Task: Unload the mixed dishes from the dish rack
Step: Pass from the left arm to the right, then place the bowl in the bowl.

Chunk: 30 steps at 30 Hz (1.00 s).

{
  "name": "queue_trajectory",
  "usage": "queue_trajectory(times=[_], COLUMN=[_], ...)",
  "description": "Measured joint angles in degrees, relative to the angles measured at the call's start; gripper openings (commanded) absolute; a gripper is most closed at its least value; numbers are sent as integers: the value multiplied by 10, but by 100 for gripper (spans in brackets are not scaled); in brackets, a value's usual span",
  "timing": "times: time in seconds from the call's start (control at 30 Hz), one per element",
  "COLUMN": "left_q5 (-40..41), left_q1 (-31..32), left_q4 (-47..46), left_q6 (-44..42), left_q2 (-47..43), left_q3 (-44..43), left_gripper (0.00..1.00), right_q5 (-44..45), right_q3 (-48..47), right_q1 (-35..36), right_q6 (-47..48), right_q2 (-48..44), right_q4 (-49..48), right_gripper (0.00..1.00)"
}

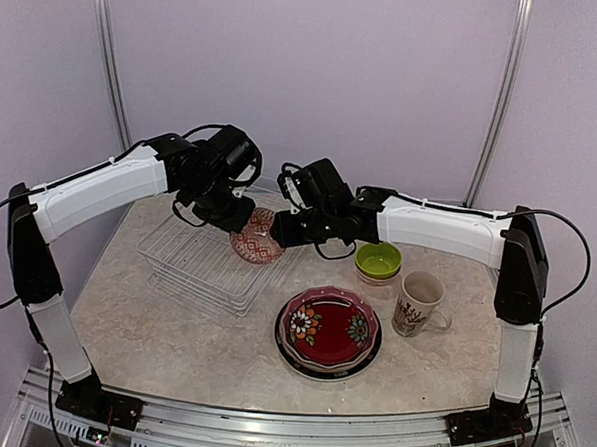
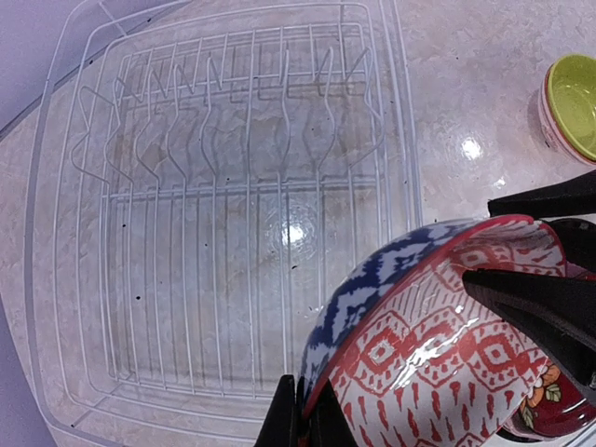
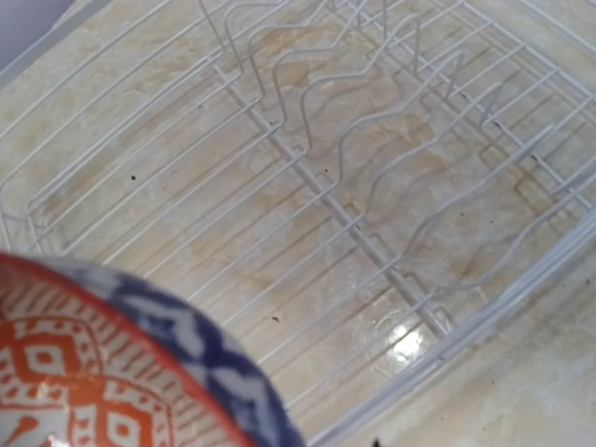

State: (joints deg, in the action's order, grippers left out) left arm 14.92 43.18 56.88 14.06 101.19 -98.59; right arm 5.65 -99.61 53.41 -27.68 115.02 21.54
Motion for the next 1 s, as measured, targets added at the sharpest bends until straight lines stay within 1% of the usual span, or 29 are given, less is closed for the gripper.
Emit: queue_trajectory(times=[0.03,0.1,0.13,0.17,0.23,0.43,0.6,0.77,0.9,1.0], left_q5=[-2,-7,-10,-13,-19,-39,-65,-96,-117,-129], left_q1=[0,0,0,0,0,0,-2,-19,-38,-50], left_q4=[-1,-4,-6,-8,-14,-50,-92,-131,-151,-161], left_q6=[0,0,0,0,3,2,5,6,9,10], left_q2=[-2,-6,-8,-12,-22,-72,-133,-192,-219,-225], left_q3=[1,4,6,9,16,42,83,119,127,129], left_gripper=[0,1,3,8,18,68,89,99,99,99], right_q5=[0,0,0,0,0,16,32,51,60,59], right_q3=[0,0,-1,-1,-1,26,79,137,196,226], right_q1=[0,0,0,0,0,1,-9,-53,-128,-186], right_q6=[0,0,1,0,-4,-3,-4,-5,-17,-22], right_q2=[0,0,0,0,0,-6,-40,-108,-181,-214], right_q4=[0,0,0,-1,-6,-13,-16,-9,15,37], right_gripper=[25,14,7,0,0,0,0,0,0,0])
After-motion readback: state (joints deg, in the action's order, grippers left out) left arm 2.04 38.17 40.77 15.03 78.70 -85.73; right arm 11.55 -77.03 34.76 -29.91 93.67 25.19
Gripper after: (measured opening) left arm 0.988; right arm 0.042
